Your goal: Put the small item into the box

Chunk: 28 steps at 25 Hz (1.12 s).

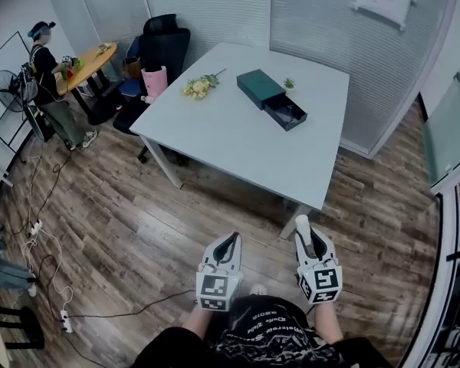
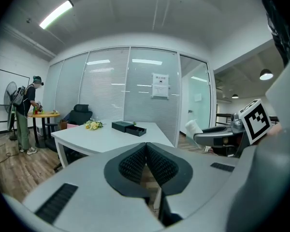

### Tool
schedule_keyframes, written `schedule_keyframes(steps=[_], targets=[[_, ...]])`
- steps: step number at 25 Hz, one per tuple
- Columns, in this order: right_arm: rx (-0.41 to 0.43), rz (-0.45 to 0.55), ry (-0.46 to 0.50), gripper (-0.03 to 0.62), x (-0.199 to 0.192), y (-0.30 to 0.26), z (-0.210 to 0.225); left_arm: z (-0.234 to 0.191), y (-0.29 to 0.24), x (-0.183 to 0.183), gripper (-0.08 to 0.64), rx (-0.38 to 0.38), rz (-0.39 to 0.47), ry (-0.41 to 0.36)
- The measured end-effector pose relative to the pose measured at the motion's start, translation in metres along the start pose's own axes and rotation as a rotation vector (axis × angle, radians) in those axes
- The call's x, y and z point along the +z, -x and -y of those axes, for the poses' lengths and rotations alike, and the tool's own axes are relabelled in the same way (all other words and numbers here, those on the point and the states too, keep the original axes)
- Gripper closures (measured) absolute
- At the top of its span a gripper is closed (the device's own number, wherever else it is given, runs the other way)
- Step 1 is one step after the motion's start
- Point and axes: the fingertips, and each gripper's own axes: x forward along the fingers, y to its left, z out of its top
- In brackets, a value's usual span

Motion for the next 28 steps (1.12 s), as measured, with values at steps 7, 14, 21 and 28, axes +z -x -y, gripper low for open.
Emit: schedule_keyframes(steps=[7,14,21,28], targets=[[0.009,0.005,0.0,0.457,0.004,-0.014,0.029,0.014,-0.035,0.004,0.543,-0.008,-0.009,0.007],[0.002,-0.008,-0.01,0.457,0.004,-0.036,0.045,0.01,-0.072,0.012,0.543,-0.04,-0.001,0.015],[-0.048,-0.017,-0.035,0.457,0.007,-0.087,0.071,-0.009,-0.134,0.02,0.543,-0.106,0.005,0.002],[-0.095,-0.038,-0.034,0.457,0.033,-0.167,0.095,-0.064,-0.218,0.048,0.543,-0.136,0.005,0.005]])
